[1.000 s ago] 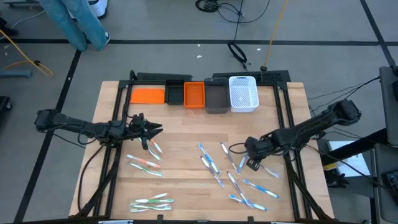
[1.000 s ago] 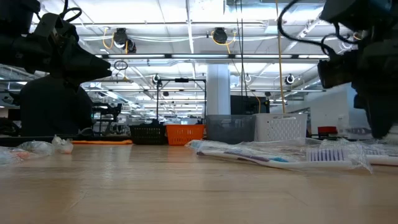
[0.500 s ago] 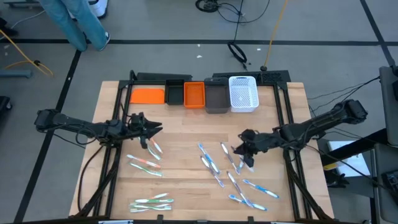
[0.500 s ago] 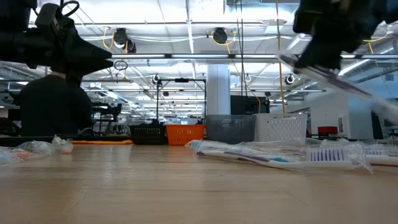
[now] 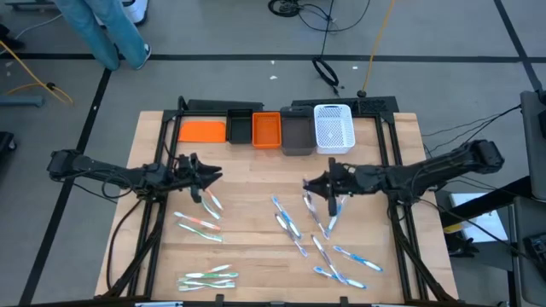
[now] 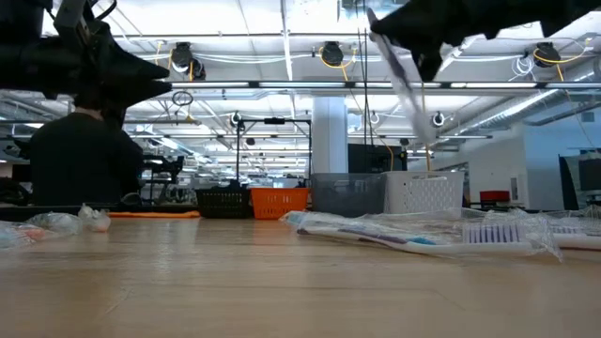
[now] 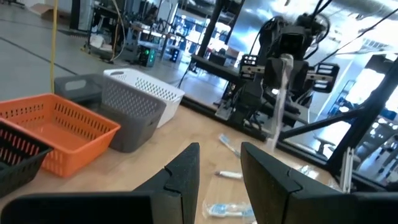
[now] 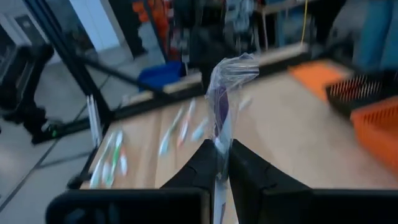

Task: Pick & Place Toothbrushes
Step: Put the purple toothbrush into the black bin

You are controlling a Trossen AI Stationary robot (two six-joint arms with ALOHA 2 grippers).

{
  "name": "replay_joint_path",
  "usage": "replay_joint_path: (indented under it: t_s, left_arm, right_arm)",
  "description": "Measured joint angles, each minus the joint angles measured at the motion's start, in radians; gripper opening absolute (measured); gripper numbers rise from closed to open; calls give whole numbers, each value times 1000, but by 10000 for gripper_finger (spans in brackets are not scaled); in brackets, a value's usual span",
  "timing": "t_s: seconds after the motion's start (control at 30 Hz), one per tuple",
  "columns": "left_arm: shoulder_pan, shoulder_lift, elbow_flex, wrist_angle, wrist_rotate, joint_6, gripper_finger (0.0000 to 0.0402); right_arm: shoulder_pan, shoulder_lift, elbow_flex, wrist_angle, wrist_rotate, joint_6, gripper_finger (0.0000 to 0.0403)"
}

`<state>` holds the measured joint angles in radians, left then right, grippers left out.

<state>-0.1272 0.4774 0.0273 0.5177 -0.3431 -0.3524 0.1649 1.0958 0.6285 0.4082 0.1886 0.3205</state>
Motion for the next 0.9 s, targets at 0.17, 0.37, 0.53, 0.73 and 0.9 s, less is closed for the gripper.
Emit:
replay_joint_path:
  t_s: [0.17, 0.37, 0.53, 0.73, 0.9]
  left_arm:
    - [2, 0, 0, 32, 0, 6, 118]
    - [3, 8, 0, 55, -28, 2, 118]
    - [2, 78, 0, 169, -33, 14, 118]
    - [3, 230, 3, 353, -34, 49, 118]
    - [3, 384, 93, 368, -34, 58, 118]
  right_arm:
    - [-44, 49, 0, 174, -3, -88, 17]
    - [-93, 102, 0, 349, -6, -150, 17]
    - [-125, 145, 0, 421, -11, -149, 17]
    - [-153, 190, 0, 495, -64, -124, 19]
    - [-161, 224, 43, 498, -88, -124, 19]
